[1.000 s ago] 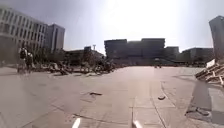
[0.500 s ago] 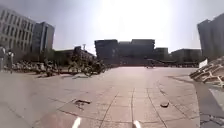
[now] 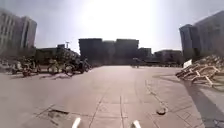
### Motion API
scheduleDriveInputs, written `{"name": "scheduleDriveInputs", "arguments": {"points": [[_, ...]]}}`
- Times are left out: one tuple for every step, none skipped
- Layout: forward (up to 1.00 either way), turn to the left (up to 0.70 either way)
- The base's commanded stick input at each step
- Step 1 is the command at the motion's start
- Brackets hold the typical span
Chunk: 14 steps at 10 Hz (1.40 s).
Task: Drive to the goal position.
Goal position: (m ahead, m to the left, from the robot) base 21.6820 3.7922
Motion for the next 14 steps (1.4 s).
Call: {"name": "scheduleDriveInputs", "arguments": {"points": [[1.0, 0.0], [1.0, 0.0], [1.0, 0.0], [1.0, 0.0], [1.0, 0.0], [1.0, 0.0], [1.0, 0.0], [1.0, 0.0], [1.0, 0.0], [1.0, 0.0], [1.0, 0.0], [1.0, 0.0], [1.0, 0.03], [1.0, 0.13]]}}
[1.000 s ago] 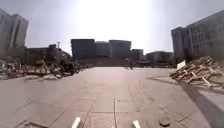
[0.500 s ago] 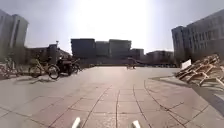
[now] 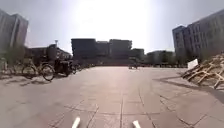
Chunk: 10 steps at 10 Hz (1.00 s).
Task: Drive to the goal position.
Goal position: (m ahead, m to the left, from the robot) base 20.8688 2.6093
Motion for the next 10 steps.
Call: {"name": "scheduleDriveInputs", "arguments": {"points": [[1.0, 0.4], [1.0, 0.4], [1.0, 0.4], [1.0, 0.15], [1.0, 0.0], [1.0, 0.0], [1.0, 0.0], [1.0, 0.0], [1.0, 0.0], [1.0, 0.0]]}}
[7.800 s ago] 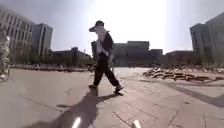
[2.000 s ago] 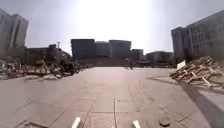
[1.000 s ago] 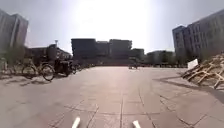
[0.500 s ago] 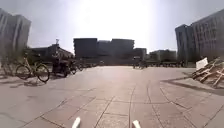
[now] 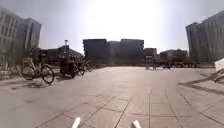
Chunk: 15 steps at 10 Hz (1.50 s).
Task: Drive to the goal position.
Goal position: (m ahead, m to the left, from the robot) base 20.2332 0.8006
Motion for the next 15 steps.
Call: {"name": "scheduleDriveInputs", "arguments": {"points": [[1.0, 0.0], [1.0, 0.0], [1.0, 0.0], [1.0, 0.0], [1.0, 0.0], [1.0, 0.0], [1.0, 0.0], [1.0, 0.0], [1.0, 0.0], [1.0, 0.0], [1.0, 0.0], [1.0, 0.0], [1.0, 0.0], [1.0, 0.0], [1.0, 0.0]]}}
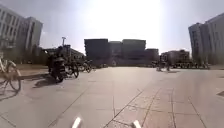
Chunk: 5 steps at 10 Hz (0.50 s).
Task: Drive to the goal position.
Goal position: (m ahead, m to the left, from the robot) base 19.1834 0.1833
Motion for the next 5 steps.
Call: {"name": "scheduleDriveInputs", "arguments": {"points": [[1.0, 0.0], [1.0, 0.0], [1.0, 0.0], [1.0, 0.0], [1.0, 0.0]]}}
